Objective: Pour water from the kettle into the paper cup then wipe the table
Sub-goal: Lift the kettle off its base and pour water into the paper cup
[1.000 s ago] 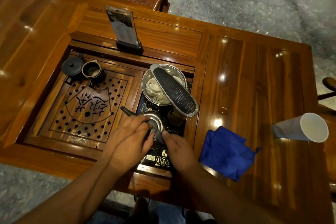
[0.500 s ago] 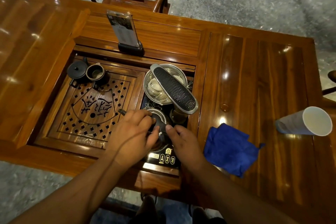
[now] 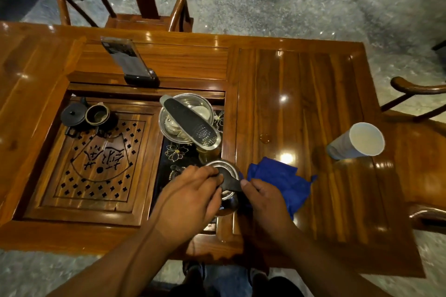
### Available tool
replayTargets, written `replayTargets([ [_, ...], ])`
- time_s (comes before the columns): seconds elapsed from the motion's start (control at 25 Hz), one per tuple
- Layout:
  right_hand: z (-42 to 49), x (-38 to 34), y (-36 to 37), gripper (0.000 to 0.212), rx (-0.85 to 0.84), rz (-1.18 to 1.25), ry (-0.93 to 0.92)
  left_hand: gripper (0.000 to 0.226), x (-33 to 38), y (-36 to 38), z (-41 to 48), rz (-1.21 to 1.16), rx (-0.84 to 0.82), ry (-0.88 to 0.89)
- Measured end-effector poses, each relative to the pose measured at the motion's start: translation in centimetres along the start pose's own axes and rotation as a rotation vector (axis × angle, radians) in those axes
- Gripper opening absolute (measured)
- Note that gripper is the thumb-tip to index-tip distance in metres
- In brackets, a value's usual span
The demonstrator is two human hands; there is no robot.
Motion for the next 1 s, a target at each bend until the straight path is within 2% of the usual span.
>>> replayTargets([
  [0.12,-1.6,0.4,-4.1,0.067,0.096,-0.011,-0.005,0.028,3.7,0.9,1.5,-0.026,-0.004,0.111],
  [0.32,-3.8,1.2,-10.3,0.063,0.218,-0.027,0.009,0.032,8.5,2.6,4.9,-0.053,-0.036,0.199],
  [0.48,-5.2,2.4,-14.6,0.070,0.303,0.026,0.044,0.029,12.7,3.2,7.5,-0.064,-0.027,0.289],
  [0.6,-6.6,3.4,-17.5,0.064,0.372,0.086,0.070,0.028,15.7,3.9,9.1,-0.082,-0.032,0.358],
  [0.72,-8.2,3.7,-20.5,0.049,0.431,0.077,0.084,0.027,18.9,4.7,10.3,-0.107,-0.045,0.438],
  [1.0,-10.7,4.1,-26.7,0.061,0.554,0.103,0.098,0.034,24.1,7.5,13.1,-0.109,-0.119,0.466],
])
Point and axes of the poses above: each hand's wrist, its own z-axis towards the middle knuckle, its own y-axis out of the palm, x = y × z, the point moved 10 cm from there along z, towards the middle knuckle, and after that the axes turned 1 degree about y, right-handed, at the moved point
